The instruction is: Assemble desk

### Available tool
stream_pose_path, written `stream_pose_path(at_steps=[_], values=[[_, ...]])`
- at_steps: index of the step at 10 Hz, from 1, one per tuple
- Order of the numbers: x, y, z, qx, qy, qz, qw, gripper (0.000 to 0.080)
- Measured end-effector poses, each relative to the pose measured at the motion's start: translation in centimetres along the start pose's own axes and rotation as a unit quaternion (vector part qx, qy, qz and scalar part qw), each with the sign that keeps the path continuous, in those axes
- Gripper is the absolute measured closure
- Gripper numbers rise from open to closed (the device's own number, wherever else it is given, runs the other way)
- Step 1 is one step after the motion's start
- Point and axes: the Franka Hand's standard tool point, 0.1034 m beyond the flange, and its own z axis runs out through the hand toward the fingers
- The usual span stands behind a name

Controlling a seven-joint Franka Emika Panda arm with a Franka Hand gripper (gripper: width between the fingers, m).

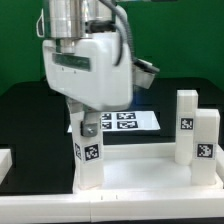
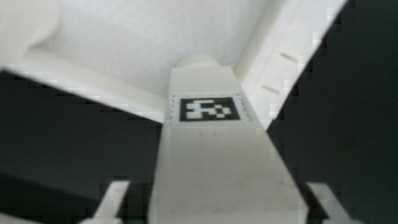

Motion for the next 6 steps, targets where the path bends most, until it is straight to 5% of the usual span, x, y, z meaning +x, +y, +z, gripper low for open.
stream_pose_path(at_steps=[3, 5, 6], values=[[0.23, 0.59, 0.06, 0.009, -0.032, 0.253, 0.967, 0.0515], [-0.08, 0.76, 0.03, 0.016, -0.034, 0.311, 0.95, 0.0514], [-0.09, 0.77, 0.06, 0.016, -0.034, 0.31, 0.95, 0.0434]])
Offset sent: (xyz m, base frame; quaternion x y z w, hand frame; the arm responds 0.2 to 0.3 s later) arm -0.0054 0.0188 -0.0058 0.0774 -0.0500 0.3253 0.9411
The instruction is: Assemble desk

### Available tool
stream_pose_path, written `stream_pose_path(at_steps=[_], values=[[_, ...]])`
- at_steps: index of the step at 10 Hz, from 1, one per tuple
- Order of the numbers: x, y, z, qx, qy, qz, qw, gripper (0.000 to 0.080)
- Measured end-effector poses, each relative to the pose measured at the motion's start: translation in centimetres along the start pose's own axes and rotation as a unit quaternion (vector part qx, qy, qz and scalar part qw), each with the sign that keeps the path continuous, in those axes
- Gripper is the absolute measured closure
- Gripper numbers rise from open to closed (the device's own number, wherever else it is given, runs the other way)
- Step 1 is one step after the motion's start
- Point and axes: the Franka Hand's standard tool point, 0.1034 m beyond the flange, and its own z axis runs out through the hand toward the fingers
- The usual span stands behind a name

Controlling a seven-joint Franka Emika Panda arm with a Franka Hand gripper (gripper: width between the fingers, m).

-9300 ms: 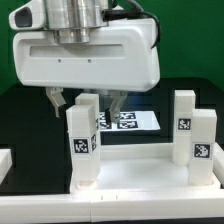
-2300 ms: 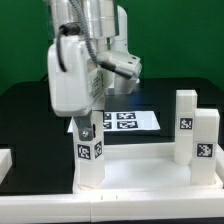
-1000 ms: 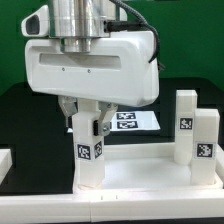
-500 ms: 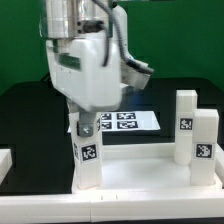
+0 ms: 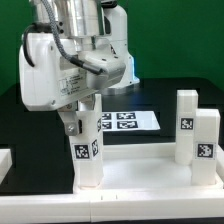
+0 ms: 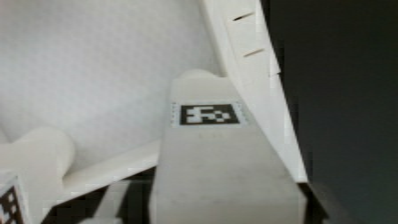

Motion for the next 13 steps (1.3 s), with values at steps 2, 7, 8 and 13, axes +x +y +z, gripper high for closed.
stream_pose_path(at_steps=[2, 7, 8, 13], values=[[-0.5, 0.3, -0.1, -0.018, 0.003, -0.105, 0.994, 0.0291], [-1.7, 0.2, -0.6, -0.01, -0.003, -0.373, 0.928, 0.0151], [-1.6, 0.1, -0.6, -0.011, -0.002, -0.402, 0.916, 0.0151], [-1.3, -0.7, -0.9, -0.017, 0.022, -0.629, 0.777, 0.0151]])
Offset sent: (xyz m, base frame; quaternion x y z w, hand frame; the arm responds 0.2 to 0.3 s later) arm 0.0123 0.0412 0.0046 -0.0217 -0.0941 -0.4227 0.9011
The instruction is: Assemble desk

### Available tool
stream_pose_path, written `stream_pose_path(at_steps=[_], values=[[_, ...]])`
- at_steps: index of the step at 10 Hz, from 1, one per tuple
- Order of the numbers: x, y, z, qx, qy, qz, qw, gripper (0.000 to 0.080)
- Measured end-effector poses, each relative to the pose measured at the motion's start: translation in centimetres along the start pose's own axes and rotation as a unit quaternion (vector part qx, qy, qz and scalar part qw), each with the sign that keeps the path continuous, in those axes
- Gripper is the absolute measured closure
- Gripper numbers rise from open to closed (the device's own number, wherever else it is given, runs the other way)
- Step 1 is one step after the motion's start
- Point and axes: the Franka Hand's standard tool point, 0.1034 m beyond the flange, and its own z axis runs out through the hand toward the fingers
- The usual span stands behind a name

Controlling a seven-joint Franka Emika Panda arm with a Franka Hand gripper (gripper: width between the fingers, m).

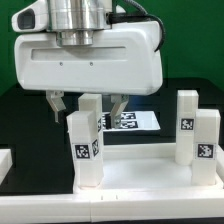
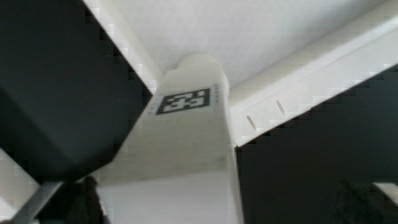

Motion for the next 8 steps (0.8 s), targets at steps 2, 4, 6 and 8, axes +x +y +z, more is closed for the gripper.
stream_pose_path(at_steps=[2, 4, 6, 8], values=[[0.01, 0.03, 0.01, -0.001, 0.0, 0.014, 1.0, 0.0238], [0.0, 0.01, 0.02, 0.0, 0.0, 0.082, 0.997, 0.0374], [0.02, 0.03, 0.02, 0.0, 0.0, 0.145, 0.989, 0.0513], [0.0, -0.03, 0.12, -0.005, 0.0, 0.273, 0.962, 0.0513]])
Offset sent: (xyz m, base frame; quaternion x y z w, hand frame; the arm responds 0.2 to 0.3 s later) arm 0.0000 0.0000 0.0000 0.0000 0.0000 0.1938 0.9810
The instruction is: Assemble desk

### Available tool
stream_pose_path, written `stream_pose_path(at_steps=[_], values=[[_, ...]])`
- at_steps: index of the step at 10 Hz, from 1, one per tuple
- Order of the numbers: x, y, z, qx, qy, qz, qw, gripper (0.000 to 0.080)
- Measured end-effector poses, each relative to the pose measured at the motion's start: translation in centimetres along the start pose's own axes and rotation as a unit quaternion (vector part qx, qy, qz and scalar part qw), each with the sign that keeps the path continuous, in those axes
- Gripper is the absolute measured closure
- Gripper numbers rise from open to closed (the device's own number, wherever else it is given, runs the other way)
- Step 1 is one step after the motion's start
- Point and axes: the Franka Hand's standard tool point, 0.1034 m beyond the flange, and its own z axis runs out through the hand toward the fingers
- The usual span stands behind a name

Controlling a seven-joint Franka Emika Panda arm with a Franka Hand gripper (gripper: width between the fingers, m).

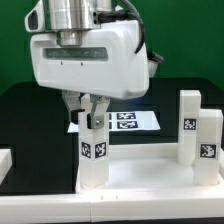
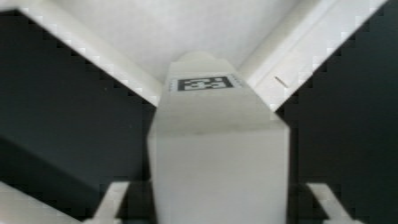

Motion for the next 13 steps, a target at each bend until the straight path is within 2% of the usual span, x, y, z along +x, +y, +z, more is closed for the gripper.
stream_pose_path(at_steps=[1, 2, 4, 6, 7, 8, 9, 10, 11, 12, 13], values=[[0.0, 0.1, 0.1, -0.002, -0.005, 0.079, 0.997, 0.0513], [0.1, 0.3, 0.2, -0.002, -0.012, 0.189, 0.982, 0.0513], [0.3, 0.8, 0.3, 0.019, -0.042, 0.353, 0.934, 0.0512], [0.1, 0.8, 0.3, 0.015, -0.045, 0.409, 0.911, 0.0512], [0.2, 0.8, 0.3, 0.015, -0.044, 0.404, 0.914, 0.0512], [0.1, 0.8, 0.2, 0.009, -0.042, 0.364, 0.931, 0.0413], [-0.1, 0.4, -0.2, -0.003, -0.04, 0.305, 0.952, 0.0261], [-0.4, -0.1, -0.3, 0.0, -0.04, 0.264, 0.964, 0.0184], [-0.7, -0.3, -0.2, 0.006, -0.04, 0.179, 0.983, 0.016], [-0.9, -0.5, -0.1, 0.012, -0.041, 0.115, 0.992, 0.016], [-0.7, -0.4, -0.1, 0.012, -0.039, 0.089, 0.995, 0.0152]])
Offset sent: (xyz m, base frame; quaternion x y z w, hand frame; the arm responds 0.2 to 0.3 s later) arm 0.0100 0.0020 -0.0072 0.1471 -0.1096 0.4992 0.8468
